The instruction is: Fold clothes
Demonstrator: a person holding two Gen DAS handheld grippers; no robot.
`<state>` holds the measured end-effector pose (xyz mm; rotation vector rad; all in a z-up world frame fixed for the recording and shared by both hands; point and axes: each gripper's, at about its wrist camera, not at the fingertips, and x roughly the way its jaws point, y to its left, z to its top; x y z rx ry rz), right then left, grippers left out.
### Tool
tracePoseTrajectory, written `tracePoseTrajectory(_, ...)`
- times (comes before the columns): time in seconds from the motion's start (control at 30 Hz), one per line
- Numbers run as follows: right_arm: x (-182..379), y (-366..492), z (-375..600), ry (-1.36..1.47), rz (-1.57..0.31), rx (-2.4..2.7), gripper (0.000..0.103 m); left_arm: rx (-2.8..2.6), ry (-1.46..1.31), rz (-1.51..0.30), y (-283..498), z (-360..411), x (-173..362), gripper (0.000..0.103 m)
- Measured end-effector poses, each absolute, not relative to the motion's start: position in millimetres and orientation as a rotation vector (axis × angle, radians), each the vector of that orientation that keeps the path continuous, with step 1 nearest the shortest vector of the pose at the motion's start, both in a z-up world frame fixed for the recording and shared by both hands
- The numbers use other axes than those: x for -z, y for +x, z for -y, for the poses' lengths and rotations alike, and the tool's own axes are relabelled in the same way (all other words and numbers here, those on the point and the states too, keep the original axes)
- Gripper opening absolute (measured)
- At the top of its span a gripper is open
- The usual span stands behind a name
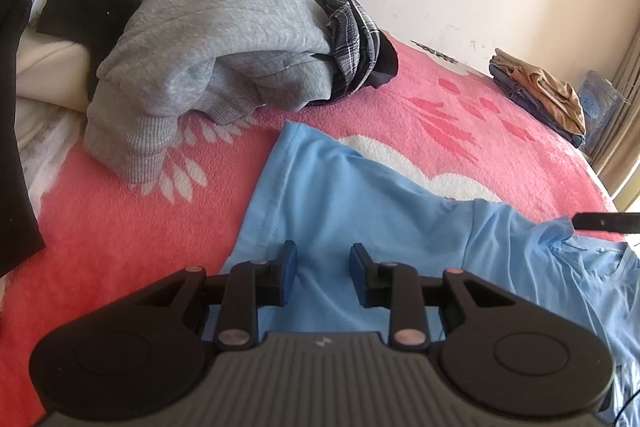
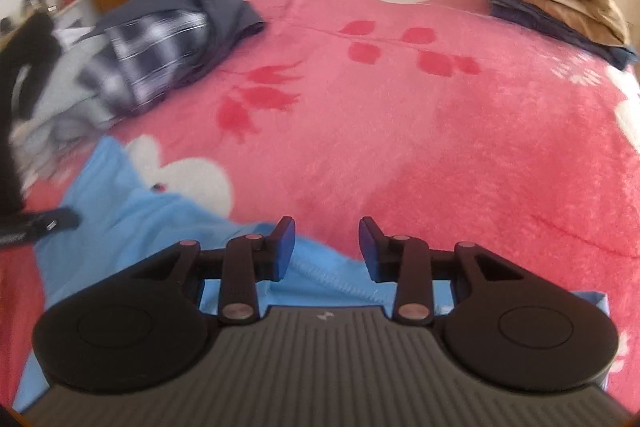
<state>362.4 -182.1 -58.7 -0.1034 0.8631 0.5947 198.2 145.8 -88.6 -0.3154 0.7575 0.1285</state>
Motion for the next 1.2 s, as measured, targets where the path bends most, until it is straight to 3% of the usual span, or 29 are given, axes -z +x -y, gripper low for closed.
tracePoseTrajectory(0.1,63,359,177,-0.157,-0.855,-0.627,0.042,-0.135,-0.304,-0.757,198,-143,89,0.031)
tracePoseTrajectory(0.27,72,356,169,-0.223,-0.840,-0.678,0.042,-0.139,-0.290,-0.753,198,-139,88,0.035)
tracePoseTrajectory(0.33,75,358,165,-0.219,-0.839,-0.703,0.031,-0.139,-0.290,-0.750,198,-138,89,0.035)
tracePoseTrajectory(0.37,75,356,163,-0.235,-0.834,-0.719,0.021,-0.138,-0.295,-0.748,197,-139,89,0.035)
tracePoseTrajectory(0.4,73,354,161,-0.251,-0.829,-0.734,0.005,-0.137,-0.298,-0.746,196,-139,89,0.035)
tracePoseTrajectory(0.57,64,339,164,-0.274,-0.672,-0.625,0.002,-0.137,-0.309,-0.743,195,-141,89,0.035)
tracePoseTrajectory(0.67,73,345,164,-0.257,-0.711,-0.579,0.005,-0.137,-0.306,-0.742,195,-141,89,0.035)
tracePoseTrajectory(0.77,78,345,160,-0.317,-0.744,-0.548,0.017,-0.130,-0.313,-0.740,195,-143,89,0.035)
tracePoseTrajectory(0.83,69,341,168,-0.303,-0.731,-0.511,0.043,-0.128,-0.322,-0.740,195,-144,89,0.035)
tracePoseTrajectory(1.07,50,331,199,-0.083,-0.808,-0.582,0.044,-0.116,-0.335,-0.744,196,-147,90,0.035)
tracePoseTrajectory(1.2,64,323,182,-0.105,-0.866,-0.651,0.044,-0.115,-0.332,-0.743,196,-147,90,0.035)
